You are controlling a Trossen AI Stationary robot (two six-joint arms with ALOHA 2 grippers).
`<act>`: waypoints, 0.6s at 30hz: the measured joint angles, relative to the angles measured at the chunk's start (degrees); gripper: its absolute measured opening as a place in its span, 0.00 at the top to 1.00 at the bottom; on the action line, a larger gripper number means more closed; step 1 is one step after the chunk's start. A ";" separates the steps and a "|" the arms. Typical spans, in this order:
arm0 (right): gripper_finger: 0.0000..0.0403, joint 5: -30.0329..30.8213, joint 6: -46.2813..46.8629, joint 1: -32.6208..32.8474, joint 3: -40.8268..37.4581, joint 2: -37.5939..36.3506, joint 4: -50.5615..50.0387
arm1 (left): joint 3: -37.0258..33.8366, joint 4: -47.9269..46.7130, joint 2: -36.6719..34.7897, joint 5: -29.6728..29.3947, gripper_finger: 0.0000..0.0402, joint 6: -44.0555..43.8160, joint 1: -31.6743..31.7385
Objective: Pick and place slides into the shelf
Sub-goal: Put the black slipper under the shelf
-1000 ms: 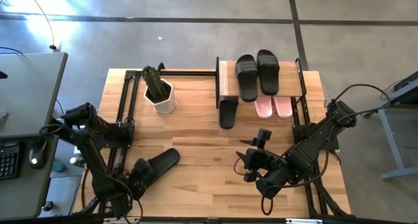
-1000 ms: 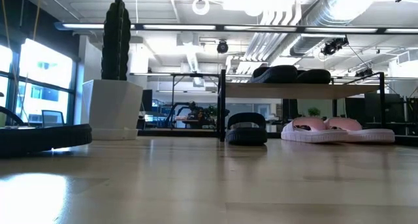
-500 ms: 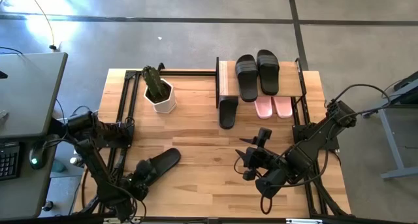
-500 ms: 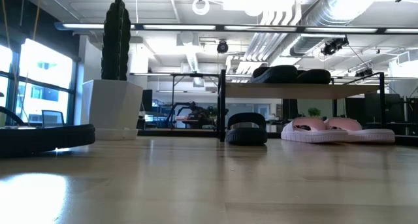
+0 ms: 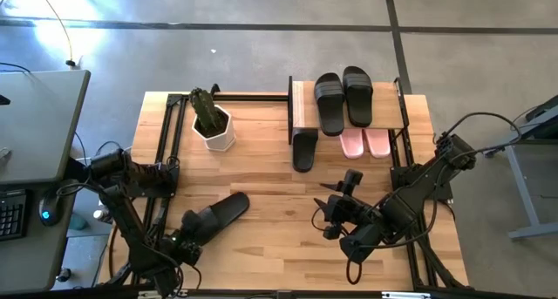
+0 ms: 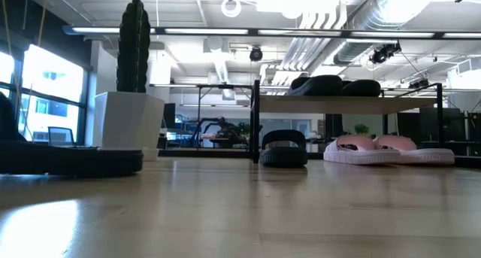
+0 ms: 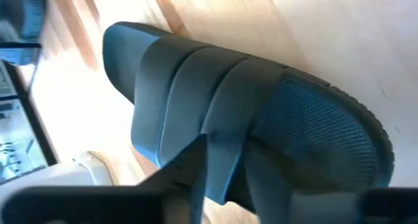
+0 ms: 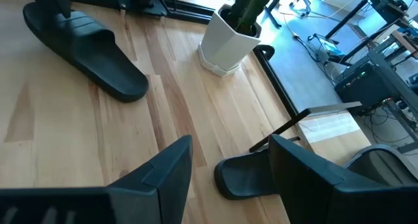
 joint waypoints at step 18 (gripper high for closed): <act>0.52 -0.07 -0.04 -1.09 0.00 0.00 0.02 | 0.95 0.34 0.00 -4.43 1.00 0.12 7.22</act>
